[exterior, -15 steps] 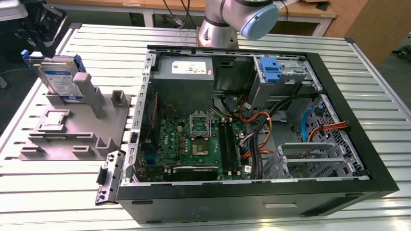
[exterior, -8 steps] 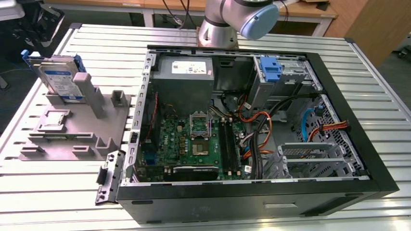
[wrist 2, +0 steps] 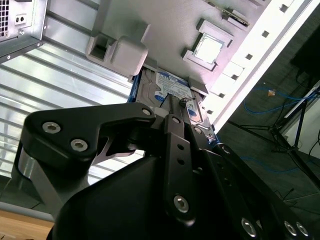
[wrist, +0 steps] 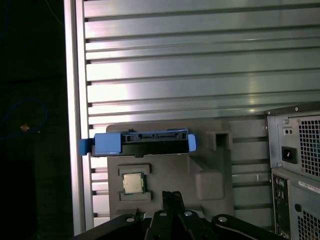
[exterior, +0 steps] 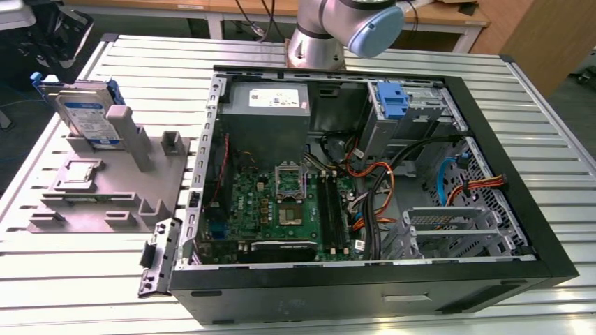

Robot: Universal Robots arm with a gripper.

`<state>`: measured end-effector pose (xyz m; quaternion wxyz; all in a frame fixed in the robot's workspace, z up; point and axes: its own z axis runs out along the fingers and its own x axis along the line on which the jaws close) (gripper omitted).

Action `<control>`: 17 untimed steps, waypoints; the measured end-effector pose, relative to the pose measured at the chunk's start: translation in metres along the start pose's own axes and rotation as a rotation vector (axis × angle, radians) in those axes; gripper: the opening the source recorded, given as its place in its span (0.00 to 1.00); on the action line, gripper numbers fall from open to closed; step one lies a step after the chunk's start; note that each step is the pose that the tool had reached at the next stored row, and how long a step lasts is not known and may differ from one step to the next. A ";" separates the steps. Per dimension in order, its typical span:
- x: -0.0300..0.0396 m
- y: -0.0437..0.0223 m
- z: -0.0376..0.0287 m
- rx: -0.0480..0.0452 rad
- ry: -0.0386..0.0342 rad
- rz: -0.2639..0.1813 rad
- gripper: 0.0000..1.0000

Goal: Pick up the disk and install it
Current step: 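Reach for the disk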

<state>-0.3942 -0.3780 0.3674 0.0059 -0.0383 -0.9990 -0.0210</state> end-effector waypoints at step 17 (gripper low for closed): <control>0.0284 0.0087 0.0024 0.0000 -0.0008 0.000 0.10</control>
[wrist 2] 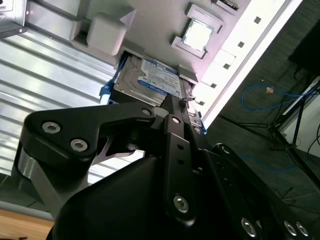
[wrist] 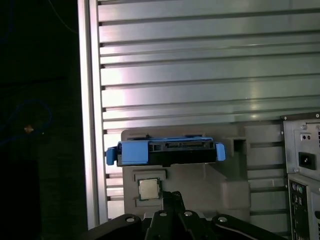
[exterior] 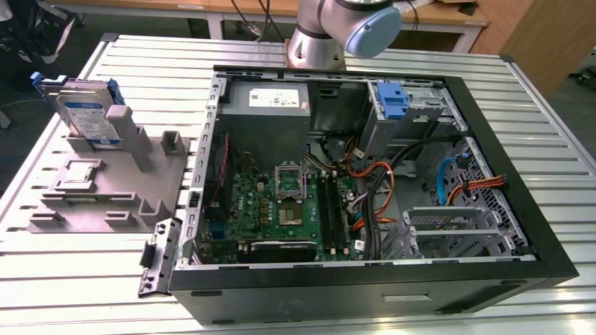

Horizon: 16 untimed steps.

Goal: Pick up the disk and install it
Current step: 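Reach for the disk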

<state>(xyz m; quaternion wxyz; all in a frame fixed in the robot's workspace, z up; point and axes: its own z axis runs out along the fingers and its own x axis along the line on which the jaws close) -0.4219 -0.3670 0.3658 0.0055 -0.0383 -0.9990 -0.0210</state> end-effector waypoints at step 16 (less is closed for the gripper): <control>0.0262 0.0151 0.0023 0.0000 0.0000 0.000 0.10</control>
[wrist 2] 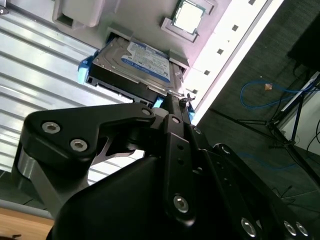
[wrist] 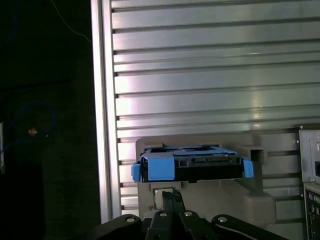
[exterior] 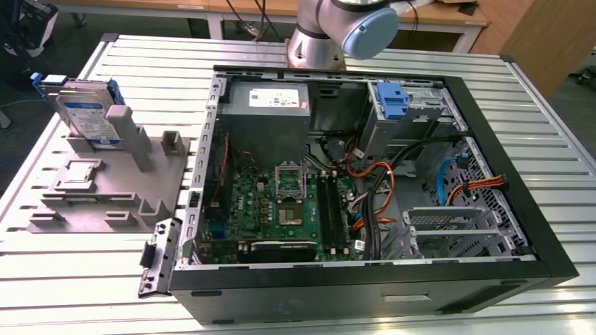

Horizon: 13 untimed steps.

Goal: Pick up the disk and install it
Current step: 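Reach for the disk, then pick up the disk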

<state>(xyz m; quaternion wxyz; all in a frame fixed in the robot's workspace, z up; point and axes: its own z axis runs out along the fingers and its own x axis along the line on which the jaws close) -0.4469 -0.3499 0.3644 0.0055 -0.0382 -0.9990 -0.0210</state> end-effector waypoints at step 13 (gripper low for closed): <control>0.0043 0.0040 0.0017 0.0000 0.0000 0.000 0.10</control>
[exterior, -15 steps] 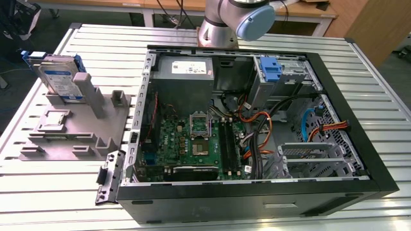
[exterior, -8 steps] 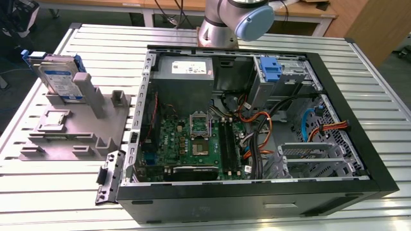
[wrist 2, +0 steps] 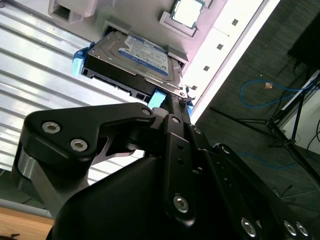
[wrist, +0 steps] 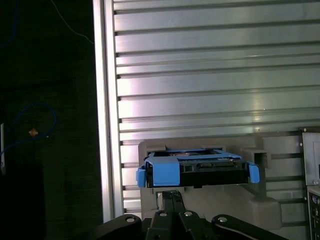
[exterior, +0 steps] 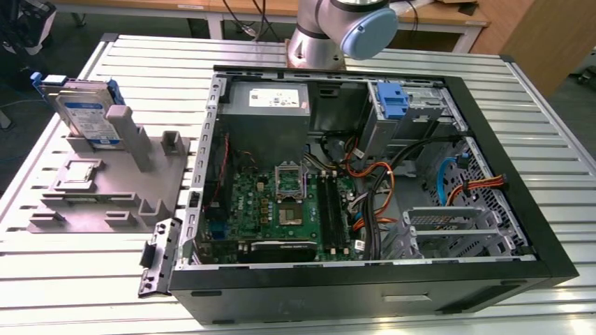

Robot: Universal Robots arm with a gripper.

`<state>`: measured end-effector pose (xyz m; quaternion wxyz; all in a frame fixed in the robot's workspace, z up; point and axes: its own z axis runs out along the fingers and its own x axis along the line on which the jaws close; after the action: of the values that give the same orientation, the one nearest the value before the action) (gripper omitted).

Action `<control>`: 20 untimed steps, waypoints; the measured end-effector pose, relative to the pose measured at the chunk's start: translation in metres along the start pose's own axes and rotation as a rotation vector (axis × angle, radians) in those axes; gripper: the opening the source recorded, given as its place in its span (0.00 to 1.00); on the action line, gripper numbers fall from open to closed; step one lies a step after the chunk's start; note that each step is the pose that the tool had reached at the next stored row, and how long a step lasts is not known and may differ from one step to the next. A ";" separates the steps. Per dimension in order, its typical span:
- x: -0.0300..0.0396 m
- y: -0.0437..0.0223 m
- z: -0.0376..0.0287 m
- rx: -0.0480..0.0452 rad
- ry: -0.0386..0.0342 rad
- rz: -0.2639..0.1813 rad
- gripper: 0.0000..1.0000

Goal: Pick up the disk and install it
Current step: 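Pick up the disk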

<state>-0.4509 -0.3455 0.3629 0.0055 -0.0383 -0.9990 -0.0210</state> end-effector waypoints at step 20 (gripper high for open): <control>0.0001 0.0000 0.0001 0.0021 0.0067 -0.164 0.10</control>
<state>-0.4510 -0.3455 0.3628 0.0072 0.0436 -0.9988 -0.0205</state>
